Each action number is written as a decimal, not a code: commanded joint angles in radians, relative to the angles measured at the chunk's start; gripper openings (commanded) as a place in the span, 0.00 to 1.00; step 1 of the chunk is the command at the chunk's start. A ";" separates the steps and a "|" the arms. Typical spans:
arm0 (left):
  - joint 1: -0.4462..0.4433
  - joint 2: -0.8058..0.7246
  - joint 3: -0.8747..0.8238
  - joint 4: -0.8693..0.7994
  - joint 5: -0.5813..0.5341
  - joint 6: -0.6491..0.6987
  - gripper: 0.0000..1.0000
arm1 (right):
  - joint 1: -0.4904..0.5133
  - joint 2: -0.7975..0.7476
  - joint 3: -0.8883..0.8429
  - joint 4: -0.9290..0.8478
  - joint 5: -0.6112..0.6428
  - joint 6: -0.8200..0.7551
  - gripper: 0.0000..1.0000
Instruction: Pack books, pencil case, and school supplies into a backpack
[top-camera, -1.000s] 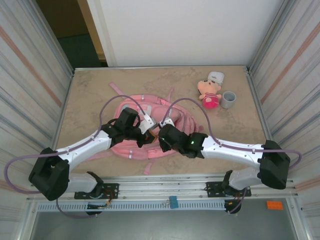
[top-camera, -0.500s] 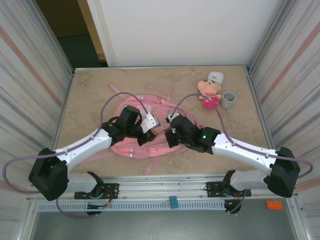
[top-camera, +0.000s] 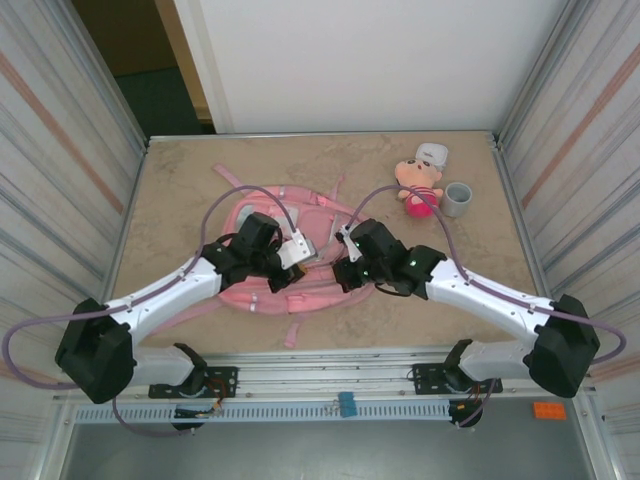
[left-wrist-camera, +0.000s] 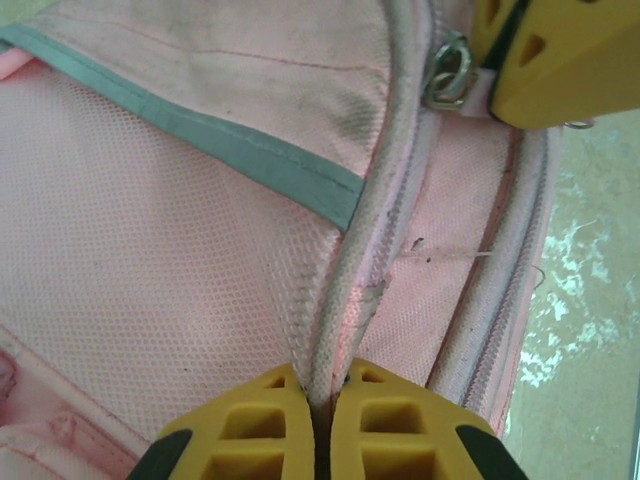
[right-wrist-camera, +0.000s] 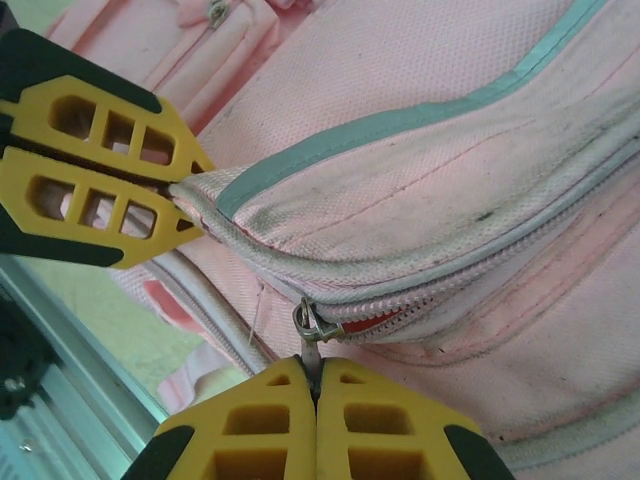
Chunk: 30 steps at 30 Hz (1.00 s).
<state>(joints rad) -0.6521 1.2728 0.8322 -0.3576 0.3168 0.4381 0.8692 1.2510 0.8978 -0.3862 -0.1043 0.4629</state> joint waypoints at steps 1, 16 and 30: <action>0.107 -0.046 0.002 -0.060 -0.150 -0.020 0.15 | 0.027 0.035 -0.043 -0.001 0.030 0.152 0.00; 0.225 -0.308 0.007 -0.155 -0.084 -0.766 0.60 | 0.122 0.199 0.021 0.152 0.071 0.277 0.00; 0.091 -0.284 -0.154 0.018 -0.042 -1.563 0.57 | 0.162 0.237 0.068 0.144 0.071 0.226 0.00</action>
<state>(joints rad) -0.5323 0.9737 0.6884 -0.3985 0.2787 -0.9463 1.0115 1.4731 0.9234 -0.2276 -0.0414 0.7208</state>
